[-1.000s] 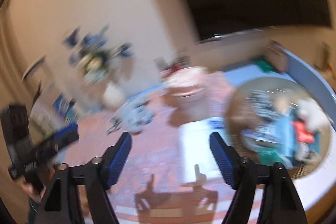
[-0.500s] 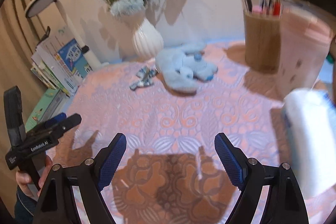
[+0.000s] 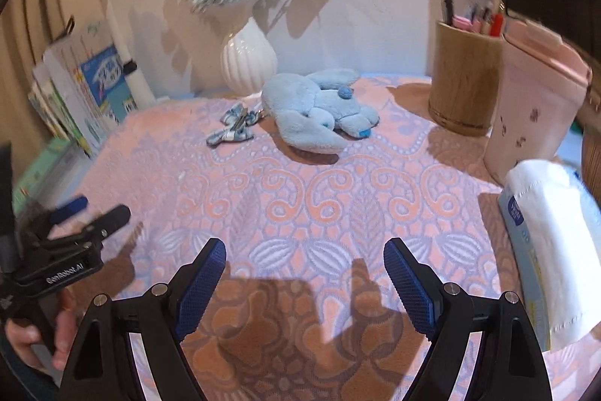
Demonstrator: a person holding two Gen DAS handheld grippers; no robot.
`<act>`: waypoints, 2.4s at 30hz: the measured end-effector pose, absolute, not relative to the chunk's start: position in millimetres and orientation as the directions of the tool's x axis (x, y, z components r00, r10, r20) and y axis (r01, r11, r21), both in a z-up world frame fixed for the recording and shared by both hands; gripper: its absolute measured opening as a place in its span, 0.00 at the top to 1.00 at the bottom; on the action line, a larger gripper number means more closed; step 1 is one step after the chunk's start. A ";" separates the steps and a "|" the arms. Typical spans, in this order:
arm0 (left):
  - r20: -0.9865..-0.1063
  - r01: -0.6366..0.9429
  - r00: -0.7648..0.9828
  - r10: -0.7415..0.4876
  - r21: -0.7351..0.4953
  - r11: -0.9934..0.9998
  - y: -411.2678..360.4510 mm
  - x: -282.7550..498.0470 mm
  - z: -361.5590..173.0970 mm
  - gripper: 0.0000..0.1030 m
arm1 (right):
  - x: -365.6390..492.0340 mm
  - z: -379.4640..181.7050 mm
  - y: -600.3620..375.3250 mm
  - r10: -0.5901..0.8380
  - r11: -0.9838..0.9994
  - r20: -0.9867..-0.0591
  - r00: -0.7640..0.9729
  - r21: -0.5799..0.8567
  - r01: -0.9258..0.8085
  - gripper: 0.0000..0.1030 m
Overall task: Organize soft objects
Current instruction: 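Move both tools back over the tablecloth toward the bow clip and blue plush, then grasp the plaid bow hair clip with the left tool while the right tool grasps the blue plush dog, then lift and carry the bow clip and blue plush dog over the amber plate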
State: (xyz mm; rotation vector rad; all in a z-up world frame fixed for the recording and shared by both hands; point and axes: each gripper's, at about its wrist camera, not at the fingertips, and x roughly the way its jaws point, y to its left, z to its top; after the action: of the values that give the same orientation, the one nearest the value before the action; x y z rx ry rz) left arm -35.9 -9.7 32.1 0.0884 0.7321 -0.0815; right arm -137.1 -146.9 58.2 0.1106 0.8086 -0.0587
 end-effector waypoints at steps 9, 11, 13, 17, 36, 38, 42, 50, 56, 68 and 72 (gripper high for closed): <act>-0.807 0.129 0.561 -0.184 -0.134 0.982 -2.4 -18.2 39.6 0.09 | -130.6 66.6 -159.2 0.095 0.985 -0.803 0.588 0.162 0.062 0.18; -0.814 0.138 0.529 -0.240 -0.197 0.971 -5.4 -12.0 51.9 0.09 | -124.5 83.6 -155.2 0.067 0.994 -0.823 0.564 0.107 0.038 0.18; -0.798 0.166 0.546 -0.254 -0.194 0.967 -14.6 -2.2 71.5 0.09 | -115.1 105.7 -153.0 0.015 0.999 -0.810 0.586 0.036 0.024 0.16; -0.757 0.185 0.620 -0.204 -0.111 0.976 -39.7 34.9 97.2 0.09 | -80.0 127.5 -164.1 -0.041 0.999 -0.773 0.633 -0.013 0.049 0.10; -0.790 0.263 0.571 -0.222 -0.079 0.961 -94.6 135.7 12.3 0.76 | 59.4 43.5 -188.7 0.030 0.999 -0.823 0.568 0.014 -0.033 0.10; -0.784 0.259 0.582 -0.215 -0.072 0.963 -95.3 133.6 13.1 0.81 | 62.9 38.3 -190.8 0.083 0.996 -0.820 0.567 0.091 -0.014 0.10; -0.777 0.240 0.580 -0.243 -0.122 0.963 -85.3 135.1 13.8 0.81 | 55.0 43.4 -184.6 0.141 0.989 -0.801 0.582 0.145 -0.041 0.45; -0.732 0.313 0.572 -0.370 -0.221 0.923 -71.7 125.4 22.2 0.81 | 12.1 59.9 -182.8 0.161 0.974 -0.768 0.620 0.224 0.025 0.67; -0.751 0.352 0.515 -0.413 -0.254 0.901 -71.9 95.0 26.5 0.81 | -55.8 81.0 -186.8 0.202 0.949 -0.740 0.641 0.311 0.059 0.68; -0.725 0.346 0.548 -0.418 -0.258 0.902 -44.5 0.6 41.2 0.81 | -189.8 59.0 -154.6 0.092 0.988 -0.849 0.521 0.142 0.057 0.25; -0.727 0.338 0.507 -0.463 -0.326 0.883 -34.5 1.5 25.6 0.81 | -195.5 62.4 -170.0 0.096 0.983 -0.845 0.526 0.163 0.083 0.24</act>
State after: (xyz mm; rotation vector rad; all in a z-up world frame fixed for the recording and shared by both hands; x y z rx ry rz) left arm 1.5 -34.5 25.6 -0.1488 0.9199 -0.4850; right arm -195.5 -170.0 62.4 0.1917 1.0183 0.0079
